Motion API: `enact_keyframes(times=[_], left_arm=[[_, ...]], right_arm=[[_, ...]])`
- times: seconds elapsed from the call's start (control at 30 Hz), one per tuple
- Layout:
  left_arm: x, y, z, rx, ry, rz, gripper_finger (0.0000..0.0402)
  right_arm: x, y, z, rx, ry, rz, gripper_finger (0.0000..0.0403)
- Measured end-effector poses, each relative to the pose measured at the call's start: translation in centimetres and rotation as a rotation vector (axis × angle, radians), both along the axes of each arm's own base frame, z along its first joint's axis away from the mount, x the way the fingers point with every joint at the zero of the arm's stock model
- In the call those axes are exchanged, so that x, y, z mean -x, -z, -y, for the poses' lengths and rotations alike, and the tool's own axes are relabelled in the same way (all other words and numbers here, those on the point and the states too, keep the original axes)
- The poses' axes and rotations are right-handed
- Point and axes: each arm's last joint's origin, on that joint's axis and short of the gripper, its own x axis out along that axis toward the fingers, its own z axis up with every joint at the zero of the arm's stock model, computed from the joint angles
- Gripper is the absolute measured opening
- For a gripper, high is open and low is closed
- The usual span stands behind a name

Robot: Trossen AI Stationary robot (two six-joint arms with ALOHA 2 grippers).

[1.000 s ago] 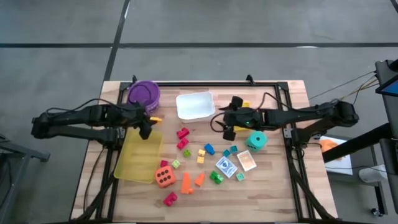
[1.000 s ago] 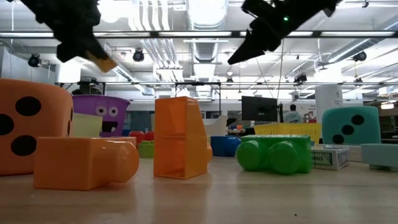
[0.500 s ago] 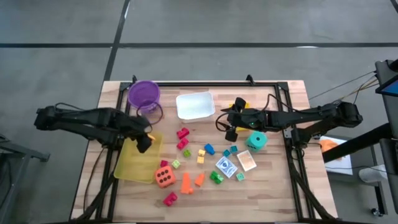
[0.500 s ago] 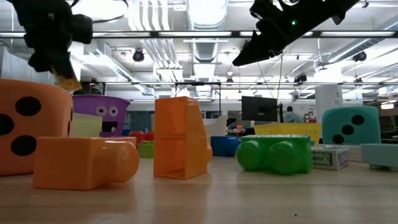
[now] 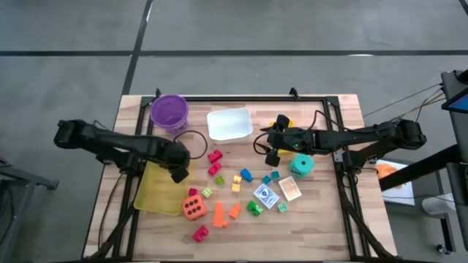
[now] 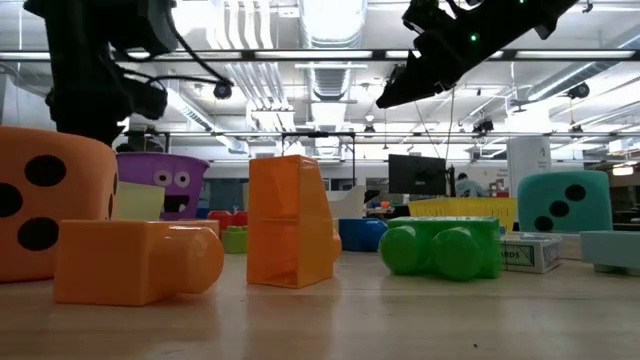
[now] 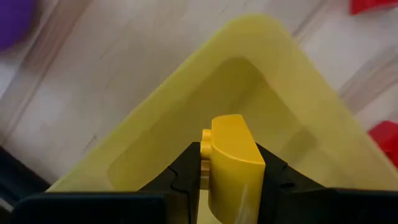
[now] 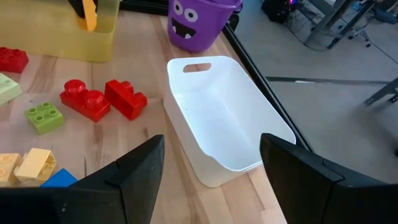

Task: Pick & Place Toys
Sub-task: Put the yellow game piece into the light yellow bin

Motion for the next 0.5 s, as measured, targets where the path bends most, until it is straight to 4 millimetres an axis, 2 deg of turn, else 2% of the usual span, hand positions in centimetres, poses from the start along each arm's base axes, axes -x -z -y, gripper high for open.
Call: enact_keyframes(times=[0.3,0.5], left_arm=[[-1.3,1.8,0.1,-0.003,0.048,-0.003,0.0084],[-0.9,2.6,0.1,-0.004,0.051,-0.011,0.0084]], right_arm=[[0.0,0.0,0.0,-0.004,0.002,0.002,0.0263],[0.0,0.1,-0.1,-0.006,0.001,-0.005,0.0263]])
